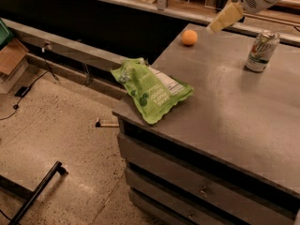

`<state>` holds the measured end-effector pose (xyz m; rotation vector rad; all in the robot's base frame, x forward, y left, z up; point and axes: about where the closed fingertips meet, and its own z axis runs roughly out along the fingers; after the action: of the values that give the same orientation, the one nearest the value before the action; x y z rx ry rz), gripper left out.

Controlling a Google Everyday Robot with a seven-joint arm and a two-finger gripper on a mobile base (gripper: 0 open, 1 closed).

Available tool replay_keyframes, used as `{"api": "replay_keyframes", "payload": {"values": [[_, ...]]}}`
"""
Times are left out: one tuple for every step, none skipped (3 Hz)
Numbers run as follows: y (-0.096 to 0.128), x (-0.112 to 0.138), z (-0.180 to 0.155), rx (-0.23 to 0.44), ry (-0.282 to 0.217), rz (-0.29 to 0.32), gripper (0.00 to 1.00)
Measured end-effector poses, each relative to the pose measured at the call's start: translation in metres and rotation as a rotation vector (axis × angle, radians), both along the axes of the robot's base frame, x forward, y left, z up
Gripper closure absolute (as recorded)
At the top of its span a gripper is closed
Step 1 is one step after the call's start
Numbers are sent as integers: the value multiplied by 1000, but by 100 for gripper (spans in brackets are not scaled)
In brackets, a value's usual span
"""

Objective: Move orange near green rice chip bag

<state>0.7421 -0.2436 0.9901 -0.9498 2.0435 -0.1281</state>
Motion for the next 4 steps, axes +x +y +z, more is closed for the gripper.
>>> {"api": "replay_keyframes", "payload": {"values": [[-5, 37, -5, 92, -20, -72, 0], [-9, 59, -24, 163, 22, -114, 0], [-7, 75, -57, 230, 79, -117, 0], [4, 85, -87, 287, 123, -77, 0]]}}
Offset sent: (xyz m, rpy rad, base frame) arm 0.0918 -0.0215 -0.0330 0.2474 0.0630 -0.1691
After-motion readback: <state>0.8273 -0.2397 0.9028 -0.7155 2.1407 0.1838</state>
